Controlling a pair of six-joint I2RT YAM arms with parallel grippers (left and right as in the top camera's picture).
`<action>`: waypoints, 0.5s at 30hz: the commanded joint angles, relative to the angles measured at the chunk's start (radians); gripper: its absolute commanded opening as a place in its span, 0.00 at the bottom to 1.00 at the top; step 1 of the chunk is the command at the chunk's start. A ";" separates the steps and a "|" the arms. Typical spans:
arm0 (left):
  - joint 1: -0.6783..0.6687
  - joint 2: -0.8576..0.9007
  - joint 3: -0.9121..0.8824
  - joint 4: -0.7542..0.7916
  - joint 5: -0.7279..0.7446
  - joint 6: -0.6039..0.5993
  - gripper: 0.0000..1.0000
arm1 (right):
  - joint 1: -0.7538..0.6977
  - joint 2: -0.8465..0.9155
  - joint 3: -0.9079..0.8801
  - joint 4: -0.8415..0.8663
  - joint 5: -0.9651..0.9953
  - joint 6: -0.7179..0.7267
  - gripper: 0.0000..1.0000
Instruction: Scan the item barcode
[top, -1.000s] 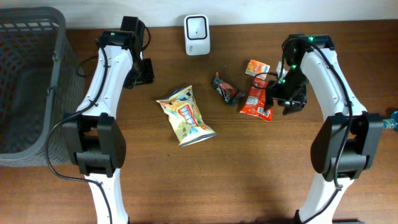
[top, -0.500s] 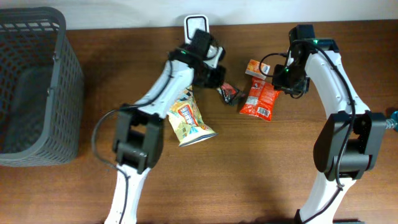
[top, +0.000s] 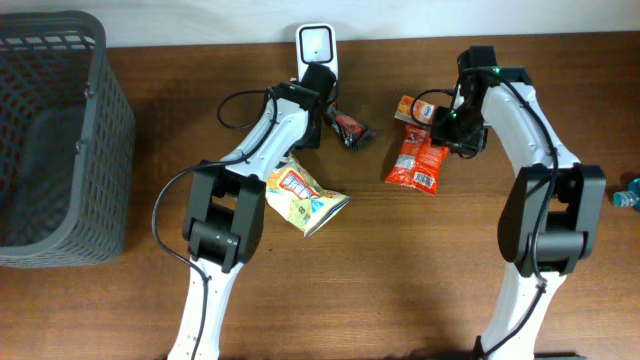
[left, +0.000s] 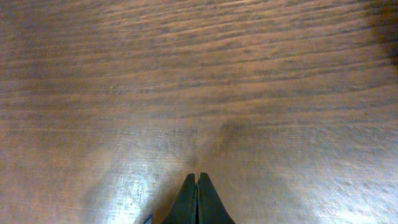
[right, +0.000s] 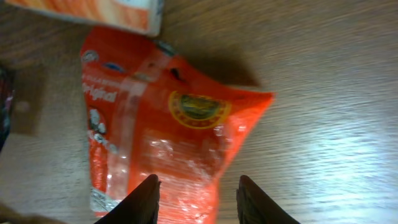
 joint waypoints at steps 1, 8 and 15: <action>0.021 -0.163 0.000 -0.036 0.035 -0.092 0.00 | 0.011 0.061 -0.012 -0.003 -0.127 0.009 0.40; 0.053 -0.214 -0.001 -0.101 0.215 -0.086 0.24 | 0.172 0.114 0.012 -0.017 -0.231 0.029 0.36; 0.016 -0.212 -0.035 -0.225 0.436 -0.071 0.42 | 0.159 0.068 0.166 -0.132 -0.137 -0.042 0.64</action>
